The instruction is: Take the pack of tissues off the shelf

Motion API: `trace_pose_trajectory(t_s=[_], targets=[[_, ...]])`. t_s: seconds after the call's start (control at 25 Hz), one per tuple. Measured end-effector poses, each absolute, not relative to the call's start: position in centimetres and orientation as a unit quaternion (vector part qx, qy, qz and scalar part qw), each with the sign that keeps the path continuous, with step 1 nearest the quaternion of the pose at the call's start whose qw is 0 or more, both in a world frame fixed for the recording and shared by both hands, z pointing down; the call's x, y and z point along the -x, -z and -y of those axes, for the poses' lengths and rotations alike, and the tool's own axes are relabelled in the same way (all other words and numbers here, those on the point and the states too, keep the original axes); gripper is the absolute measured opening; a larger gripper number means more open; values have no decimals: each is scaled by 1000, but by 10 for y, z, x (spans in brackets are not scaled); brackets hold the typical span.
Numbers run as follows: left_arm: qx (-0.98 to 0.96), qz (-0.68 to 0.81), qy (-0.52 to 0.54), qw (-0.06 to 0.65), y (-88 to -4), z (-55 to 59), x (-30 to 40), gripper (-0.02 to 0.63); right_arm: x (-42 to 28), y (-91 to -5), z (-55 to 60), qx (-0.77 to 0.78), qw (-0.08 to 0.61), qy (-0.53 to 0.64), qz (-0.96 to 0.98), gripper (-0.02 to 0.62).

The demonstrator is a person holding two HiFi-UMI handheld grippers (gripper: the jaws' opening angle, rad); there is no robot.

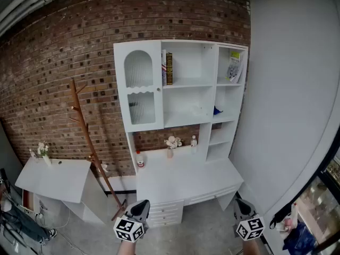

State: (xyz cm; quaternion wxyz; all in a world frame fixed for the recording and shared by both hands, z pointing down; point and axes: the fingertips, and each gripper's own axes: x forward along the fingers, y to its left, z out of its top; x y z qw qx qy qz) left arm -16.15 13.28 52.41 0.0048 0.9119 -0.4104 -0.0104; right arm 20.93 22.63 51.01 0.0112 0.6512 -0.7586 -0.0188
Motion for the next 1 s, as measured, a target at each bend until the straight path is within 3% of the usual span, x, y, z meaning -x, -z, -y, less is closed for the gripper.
trace_pose_trajectory(t_s=[1.0], targets=[[-911,412,7,11,-529,-144,155,26,-212,-510,-234,-645,9,17,764,29]])
